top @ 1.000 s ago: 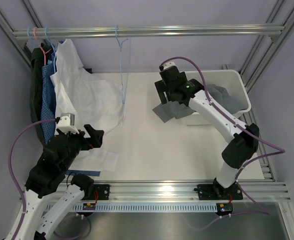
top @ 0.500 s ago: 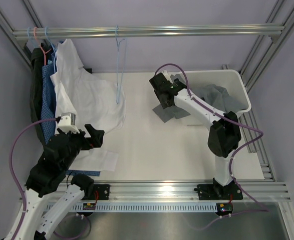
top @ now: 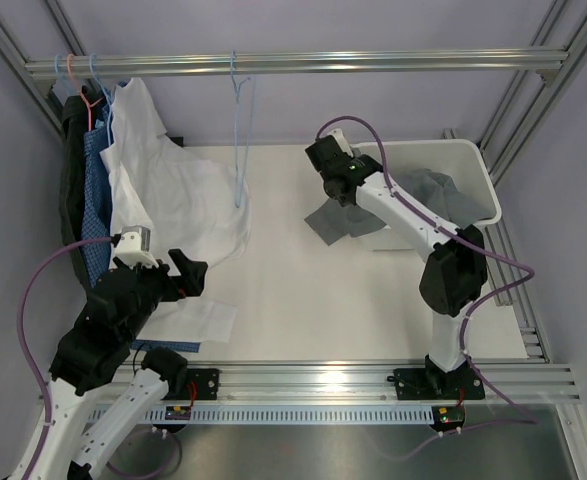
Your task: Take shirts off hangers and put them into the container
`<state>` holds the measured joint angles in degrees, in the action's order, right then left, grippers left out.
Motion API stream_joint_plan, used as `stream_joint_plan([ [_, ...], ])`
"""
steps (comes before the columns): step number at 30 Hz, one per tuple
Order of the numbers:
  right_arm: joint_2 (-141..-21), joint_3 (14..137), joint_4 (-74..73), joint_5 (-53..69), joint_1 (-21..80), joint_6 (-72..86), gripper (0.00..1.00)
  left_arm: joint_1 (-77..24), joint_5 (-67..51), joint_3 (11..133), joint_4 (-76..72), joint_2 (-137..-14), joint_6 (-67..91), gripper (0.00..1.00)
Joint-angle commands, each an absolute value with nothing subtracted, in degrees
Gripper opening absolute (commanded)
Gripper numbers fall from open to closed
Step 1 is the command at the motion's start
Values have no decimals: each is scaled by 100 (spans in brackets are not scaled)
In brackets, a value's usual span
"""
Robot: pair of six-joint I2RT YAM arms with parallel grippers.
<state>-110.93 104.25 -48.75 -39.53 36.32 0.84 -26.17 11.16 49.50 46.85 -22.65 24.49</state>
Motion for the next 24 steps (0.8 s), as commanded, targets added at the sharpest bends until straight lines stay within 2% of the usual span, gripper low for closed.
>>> stream_joint_plan([
  [1,-10609,10582,-4790,-4034,3384,53,32,-2602,1072,5150,4535,-2338,2505,99],
  [3,-10407,10521,-4729,-3868,3209,88,24,-2602,1072,5159,4535,-2338,2514,99],
  [4,-10276,10460,-4702,-3815,3130,97,14,-2602,1072,5150,4526,-2355,2514,99],
  [5,-10214,10433,-4685,-3606,3033,149,10,-2602,1072,5159,4526,-2364,2505,99],
  [9,-9967,10100,-4589,-3209,2357,386,0,-2602,1072,5168,4535,-2382,2505,99],
  [14,-10563,10020,-5106,-2288,1337,1140,0,-2602,1055,5124,4491,-2391,2522,99],
  [20,-11380,9870,-5221,-1399,871,1783,9,-2602,1055,5124,4544,-2426,2496,99],
  [24,-12066,10334,-5379,-863,703,1898,13,-2610,1028,5133,4588,-2443,2487,99],
])
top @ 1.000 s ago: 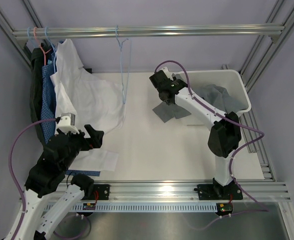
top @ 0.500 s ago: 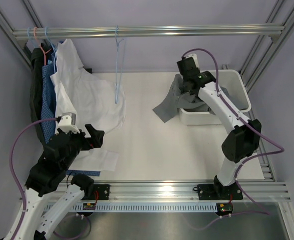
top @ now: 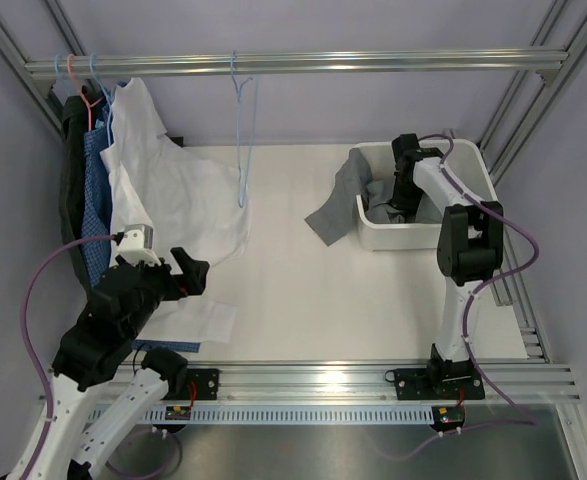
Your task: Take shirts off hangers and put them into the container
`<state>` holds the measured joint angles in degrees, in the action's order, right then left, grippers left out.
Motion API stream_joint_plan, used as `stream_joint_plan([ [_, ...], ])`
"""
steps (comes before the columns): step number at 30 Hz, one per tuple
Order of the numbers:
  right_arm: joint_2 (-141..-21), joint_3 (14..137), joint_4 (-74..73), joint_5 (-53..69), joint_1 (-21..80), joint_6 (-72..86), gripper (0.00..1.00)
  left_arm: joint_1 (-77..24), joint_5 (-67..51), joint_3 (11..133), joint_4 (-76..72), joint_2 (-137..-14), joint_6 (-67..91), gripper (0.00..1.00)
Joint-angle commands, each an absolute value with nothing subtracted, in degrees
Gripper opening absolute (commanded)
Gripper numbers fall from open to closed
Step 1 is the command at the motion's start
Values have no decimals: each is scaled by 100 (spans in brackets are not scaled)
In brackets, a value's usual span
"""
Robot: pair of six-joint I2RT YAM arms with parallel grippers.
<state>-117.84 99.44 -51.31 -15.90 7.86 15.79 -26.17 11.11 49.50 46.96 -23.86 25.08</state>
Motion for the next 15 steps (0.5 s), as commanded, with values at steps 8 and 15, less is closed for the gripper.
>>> stream_joint_plan([
  [8,-10900,10626,-5519,-1309,913,1539,28,-2602,1046,5300,4693,-2400,2452,99],
  [15,-10099,11241,-5836,-2170,2081,1011,66,-2602,923,5309,4535,-2540,2408,99],
])
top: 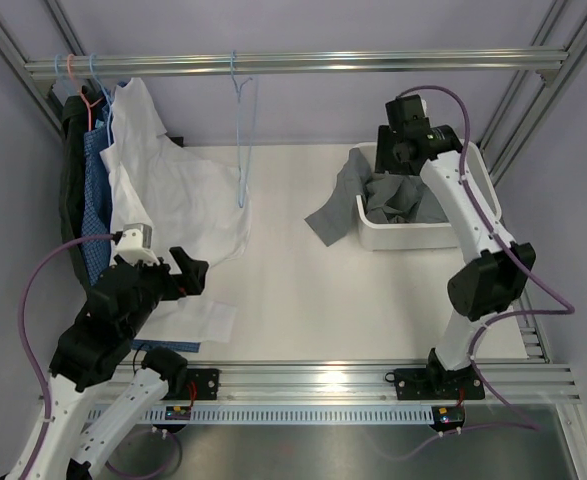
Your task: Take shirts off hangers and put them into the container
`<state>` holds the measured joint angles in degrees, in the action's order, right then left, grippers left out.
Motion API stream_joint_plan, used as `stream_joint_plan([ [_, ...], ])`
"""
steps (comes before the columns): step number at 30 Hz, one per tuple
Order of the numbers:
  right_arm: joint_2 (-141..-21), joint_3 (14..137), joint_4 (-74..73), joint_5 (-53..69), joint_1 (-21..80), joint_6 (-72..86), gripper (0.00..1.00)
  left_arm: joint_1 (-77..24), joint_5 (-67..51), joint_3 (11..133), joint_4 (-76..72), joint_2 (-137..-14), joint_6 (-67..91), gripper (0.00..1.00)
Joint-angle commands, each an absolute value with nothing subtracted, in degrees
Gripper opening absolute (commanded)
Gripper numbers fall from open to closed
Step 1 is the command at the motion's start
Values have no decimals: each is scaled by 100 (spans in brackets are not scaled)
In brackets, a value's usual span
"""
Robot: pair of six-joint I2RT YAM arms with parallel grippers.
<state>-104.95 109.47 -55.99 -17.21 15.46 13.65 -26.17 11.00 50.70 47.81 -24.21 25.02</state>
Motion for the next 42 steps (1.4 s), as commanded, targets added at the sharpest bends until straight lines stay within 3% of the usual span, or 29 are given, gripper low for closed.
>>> stream_joint_plan([
  [1,-10020,11215,-5775,-2171,2388,889,69,-2602,879,5317,4509,-2592,2408,99],
  [11,-10897,10881,-5072,-661,3691,272,71,-2610,861,5282,4526,-2637,2382,99],
  [18,-12425,11372,-4878,-272,3691,132,71,-2602,975,5379,4658,-2610,2399,99],
  [24,-13392,11882,-4816,-685,3665,132,71,-2602,984,5423,4720,-2602,2496,99],
  [34,-13254,11549,-4377,-1072,3437,176,73,-2602,1055,5361,4904,-2443,2584,99],
  [42,-13842,11988,-4860,-537,3164,229,75,-2602,984,5475,4939,-2549,2558,99],
])
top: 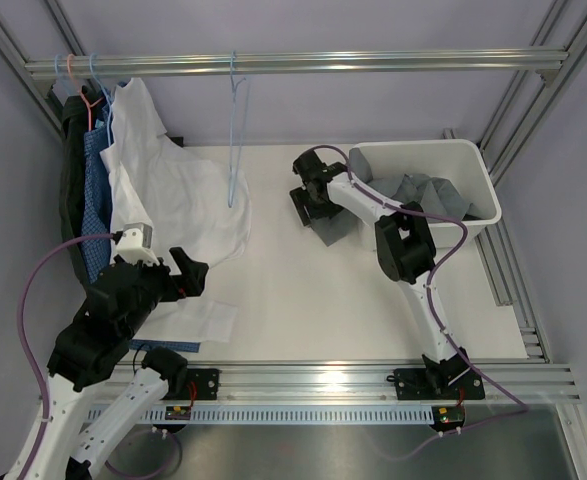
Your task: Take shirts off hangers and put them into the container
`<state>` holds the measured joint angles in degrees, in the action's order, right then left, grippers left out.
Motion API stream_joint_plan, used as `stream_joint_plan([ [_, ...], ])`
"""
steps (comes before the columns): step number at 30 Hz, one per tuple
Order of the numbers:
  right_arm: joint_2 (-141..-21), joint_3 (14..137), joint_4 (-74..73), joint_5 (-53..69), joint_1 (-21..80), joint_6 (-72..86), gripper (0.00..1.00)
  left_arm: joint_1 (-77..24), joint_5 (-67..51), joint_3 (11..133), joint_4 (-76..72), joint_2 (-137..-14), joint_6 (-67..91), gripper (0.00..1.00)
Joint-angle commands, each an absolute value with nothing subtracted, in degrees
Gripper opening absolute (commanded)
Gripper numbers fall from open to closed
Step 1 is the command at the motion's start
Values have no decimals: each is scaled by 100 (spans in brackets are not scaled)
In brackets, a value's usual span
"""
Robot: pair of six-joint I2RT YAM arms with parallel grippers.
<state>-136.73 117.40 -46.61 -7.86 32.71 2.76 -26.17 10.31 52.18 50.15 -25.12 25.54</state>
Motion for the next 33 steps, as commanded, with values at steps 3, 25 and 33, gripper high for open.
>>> stream_joint_plan([
  [3,-13948,11988,-4983,-344,3164,193,69,-2602,1028,5458,4975,-2531,2540,99],
  [25,-11708,13138,-5924,-2345,3199,-237,0,-2602,993,5502,4860,-2496,2461,99],
  [33,-10609,12210,-5819,-3147,2120,236,0,-2602,914,5449,4676,-2496,2461,99],
])
